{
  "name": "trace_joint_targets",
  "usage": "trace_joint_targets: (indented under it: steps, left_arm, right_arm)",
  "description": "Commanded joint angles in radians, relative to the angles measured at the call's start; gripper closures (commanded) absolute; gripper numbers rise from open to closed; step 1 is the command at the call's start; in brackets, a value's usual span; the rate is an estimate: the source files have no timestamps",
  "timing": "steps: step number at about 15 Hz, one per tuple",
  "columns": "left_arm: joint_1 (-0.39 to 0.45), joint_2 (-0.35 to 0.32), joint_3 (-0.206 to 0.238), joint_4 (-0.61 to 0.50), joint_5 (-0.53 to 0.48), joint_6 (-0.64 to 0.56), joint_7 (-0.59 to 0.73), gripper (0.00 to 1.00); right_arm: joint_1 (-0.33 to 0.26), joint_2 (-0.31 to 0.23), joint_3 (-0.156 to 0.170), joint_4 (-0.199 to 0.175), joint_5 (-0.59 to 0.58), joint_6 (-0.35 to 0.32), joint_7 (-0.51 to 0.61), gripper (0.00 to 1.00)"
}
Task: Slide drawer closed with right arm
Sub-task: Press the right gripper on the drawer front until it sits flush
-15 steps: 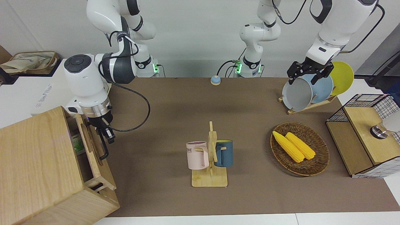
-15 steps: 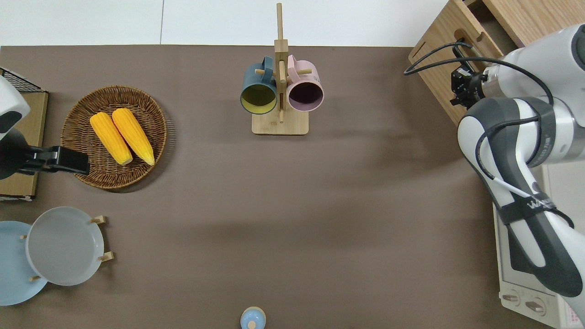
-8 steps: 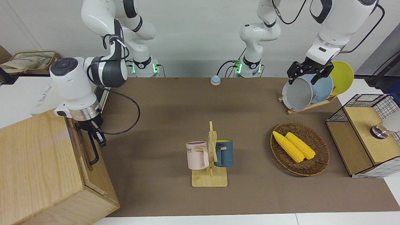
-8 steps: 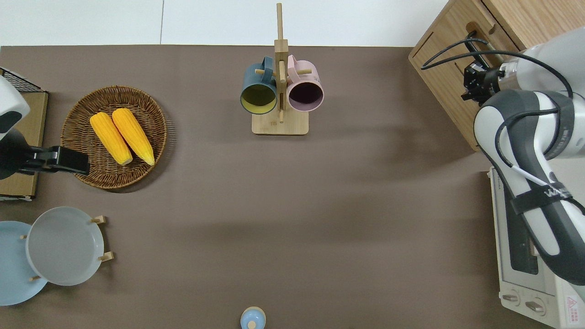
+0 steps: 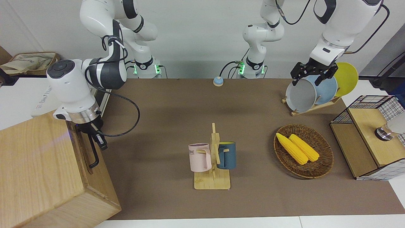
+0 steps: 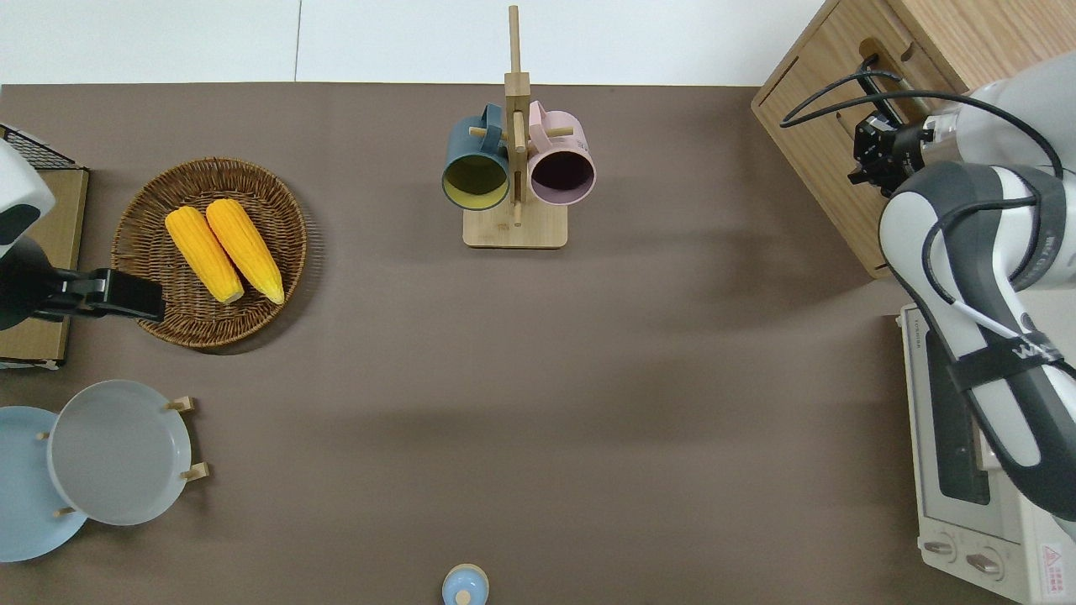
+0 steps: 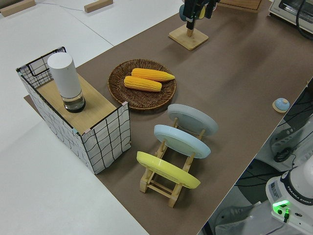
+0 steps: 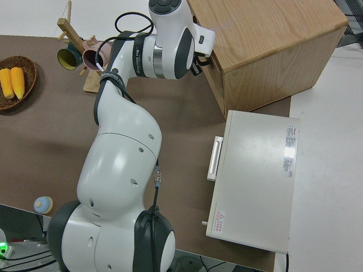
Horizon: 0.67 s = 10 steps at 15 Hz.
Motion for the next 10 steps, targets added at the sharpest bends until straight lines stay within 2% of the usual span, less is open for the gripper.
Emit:
trace_joint_targets:
  steps: [1, 7, 10]
  left_arm:
    - [0.004, 0.011, -0.006, 0.026, 0.017, -0.020, 0.010, 0.01]
    - [0.004, 0.011, -0.006, 0.024, 0.017, -0.020, 0.010, 0.01]
    - [0.004, 0.011, -0.006, 0.024, 0.017, -0.020, 0.010, 0.01]
  right_arm:
    - [-0.043, 0.040, 0.014, 0.043, 0.017, 0.027, -0.055, 1.000]
    - [-0.017, 0.028, 0.017, 0.041, 0.010, 0.010, -0.054, 1.000]
    - [0.026, -0.013, 0.021, 0.035, 0.023, -0.025, -0.058, 1.000]
